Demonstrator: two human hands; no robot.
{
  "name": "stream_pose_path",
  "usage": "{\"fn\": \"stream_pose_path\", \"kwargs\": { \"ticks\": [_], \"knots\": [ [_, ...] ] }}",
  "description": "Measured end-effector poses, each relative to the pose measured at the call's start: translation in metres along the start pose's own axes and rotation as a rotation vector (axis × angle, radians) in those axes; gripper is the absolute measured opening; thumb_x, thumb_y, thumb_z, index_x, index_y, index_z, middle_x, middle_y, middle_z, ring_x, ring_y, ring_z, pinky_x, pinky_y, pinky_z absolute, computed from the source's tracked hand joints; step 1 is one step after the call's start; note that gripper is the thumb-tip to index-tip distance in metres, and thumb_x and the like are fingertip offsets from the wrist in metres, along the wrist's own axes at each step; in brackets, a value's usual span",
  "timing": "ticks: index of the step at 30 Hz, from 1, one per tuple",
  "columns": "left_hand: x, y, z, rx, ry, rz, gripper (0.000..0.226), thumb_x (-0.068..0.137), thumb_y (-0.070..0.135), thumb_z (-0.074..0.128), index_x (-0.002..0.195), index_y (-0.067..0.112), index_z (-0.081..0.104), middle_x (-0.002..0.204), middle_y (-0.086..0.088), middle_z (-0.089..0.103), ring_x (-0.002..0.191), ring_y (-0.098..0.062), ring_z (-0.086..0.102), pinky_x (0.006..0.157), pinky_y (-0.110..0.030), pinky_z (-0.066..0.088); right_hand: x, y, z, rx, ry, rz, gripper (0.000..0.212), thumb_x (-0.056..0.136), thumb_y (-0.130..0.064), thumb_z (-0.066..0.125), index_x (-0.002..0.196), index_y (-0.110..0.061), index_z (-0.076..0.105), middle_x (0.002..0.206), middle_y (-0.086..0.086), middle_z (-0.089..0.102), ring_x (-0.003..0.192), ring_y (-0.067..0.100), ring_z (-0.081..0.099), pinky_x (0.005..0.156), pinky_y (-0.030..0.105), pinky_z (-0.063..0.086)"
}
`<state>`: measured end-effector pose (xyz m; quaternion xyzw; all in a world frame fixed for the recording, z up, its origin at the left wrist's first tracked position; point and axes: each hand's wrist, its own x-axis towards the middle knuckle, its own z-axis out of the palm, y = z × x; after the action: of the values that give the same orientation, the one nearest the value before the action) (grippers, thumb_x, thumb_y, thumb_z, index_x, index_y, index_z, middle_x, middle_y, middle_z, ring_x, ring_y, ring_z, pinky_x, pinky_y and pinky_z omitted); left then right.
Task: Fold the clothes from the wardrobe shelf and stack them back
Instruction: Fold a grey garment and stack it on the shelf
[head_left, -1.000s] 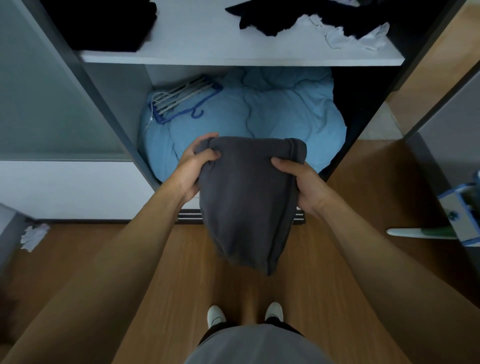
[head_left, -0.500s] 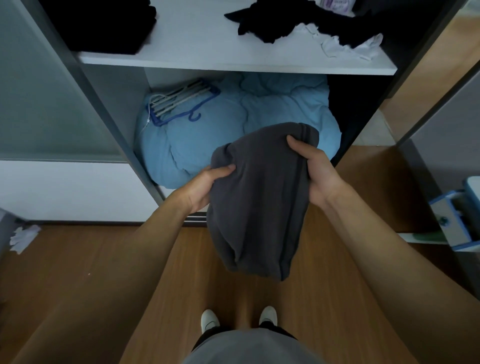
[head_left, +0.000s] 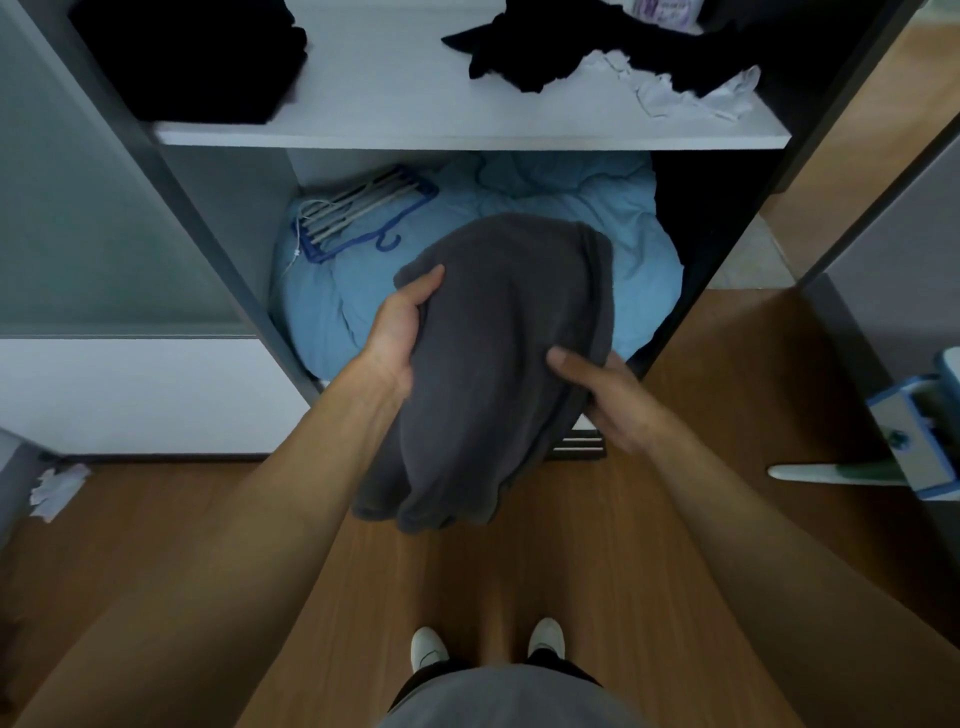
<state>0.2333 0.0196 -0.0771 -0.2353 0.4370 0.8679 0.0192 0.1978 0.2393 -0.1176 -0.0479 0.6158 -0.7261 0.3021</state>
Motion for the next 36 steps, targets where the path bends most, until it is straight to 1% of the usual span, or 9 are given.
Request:
{"fn": "stream_pose_path", "kwargs": {
  "ticks": [4,10,14,17,20,24,28,32,36],
  "knots": [
    [0.004,0.011,-0.01,0.118,0.028,-0.001,0.034,0.096,0.036,0.061,0.115,0.009,0.07,0.104,-0.011,0.077,0.09,-0.021,0.075,0.065,-0.03,0.06,0.001,0.013,0.014,-0.014,0.069,-0.004,0.062,0.072,-0.031,0.082,0.129,-0.026,0.058,0.119,-0.009,0.072,0.11,0.01,0.067,0.098,0.03,0.053],
    [0.009,-0.002,-0.051,0.155,-0.062,-0.011,0.052,0.089,0.067,0.054,0.109,0.026,0.078,0.124,-0.003,0.071,0.113,-0.016,0.068,0.085,-0.028,0.056,0.008,-0.009,0.028,0.19,0.136,0.001,0.034,0.087,-0.021,0.074,0.12,-0.018,0.066,0.109,0.002,0.076,0.1,0.018,0.073,0.079,0.031,0.06],
    [0.009,-0.033,-0.069,0.397,-0.062,-0.163,0.062,0.075,0.083,0.055,0.106,0.035,0.078,0.118,0.002,0.074,0.106,-0.016,0.071,0.085,-0.029,0.055,0.007,-0.022,0.033,0.206,0.174,0.055,0.048,0.087,-0.023,0.075,0.13,-0.01,0.059,0.115,0.012,0.073,0.106,0.027,0.071,0.092,0.043,0.058],
    [0.01,-0.05,-0.073,0.529,0.047,-0.246,0.088,0.057,0.094,0.059,0.125,0.038,0.065,0.116,0.006,0.074,0.107,-0.016,0.07,0.094,-0.036,0.052,0.005,-0.024,0.03,0.207,0.216,0.049,0.052,0.087,-0.021,0.075,0.134,-0.01,0.055,0.119,0.014,0.071,0.108,0.028,0.07,0.095,0.046,0.056],
    [0.01,-0.055,-0.077,0.4,-0.043,-0.274,0.074,0.066,0.084,0.062,0.121,0.034,0.065,0.112,0.006,0.076,0.101,-0.013,0.072,0.077,-0.029,0.055,0.004,-0.026,0.027,0.159,0.254,0.032,0.043,0.088,-0.023,0.074,0.127,-0.011,0.06,0.117,0.011,0.072,0.108,0.025,0.07,0.099,0.045,0.054],
    [0.004,-0.051,-0.072,0.453,-0.237,-0.296,0.076,0.058,0.049,0.092,0.124,0.025,0.062,0.119,0.002,0.073,0.109,-0.017,0.07,0.08,-0.031,0.058,0.004,-0.028,0.027,0.106,0.283,0.016,0.035,0.09,-0.026,0.072,0.121,-0.012,0.063,0.117,0.008,0.072,0.108,0.022,0.069,0.101,0.043,0.053],
    [0.008,-0.058,-0.046,0.4,-0.036,-0.07,0.041,0.069,0.005,0.065,0.108,0.017,0.066,0.094,-0.003,0.078,0.092,-0.022,0.074,0.07,-0.031,0.06,0.007,-0.038,0.021,0.041,0.297,0.029,0.042,0.092,-0.033,0.07,0.125,-0.007,0.063,0.116,0.008,0.073,0.106,0.021,0.071,0.096,0.039,0.056],
    [0.013,-0.054,-0.034,0.377,0.05,0.092,0.036,0.083,-0.013,0.052,0.104,0.013,0.067,0.087,-0.002,0.078,0.088,-0.019,0.073,0.07,-0.03,0.059,0.011,-0.047,0.007,-0.051,0.288,0.199,0.03,0.092,-0.035,0.071,0.111,-0.012,0.067,0.104,0.006,0.076,0.088,0.02,0.075,0.069,0.031,0.061],
    [0.012,-0.044,-0.023,0.328,0.115,0.177,0.039,0.084,-0.016,0.05,0.11,0.009,0.067,0.093,-0.005,0.075,0.09,-0.019,0.073,0.075,-0.03,0.059,0.013,-0.038,0.001,-0.081,0.348,0.373,0.032,0.09,-0.038,0.072,0.108,-0.013,0.062,0.101,0.009,0.073,0.09,0.023,0.071,0.062,0.032,0.059]
  ]
}}
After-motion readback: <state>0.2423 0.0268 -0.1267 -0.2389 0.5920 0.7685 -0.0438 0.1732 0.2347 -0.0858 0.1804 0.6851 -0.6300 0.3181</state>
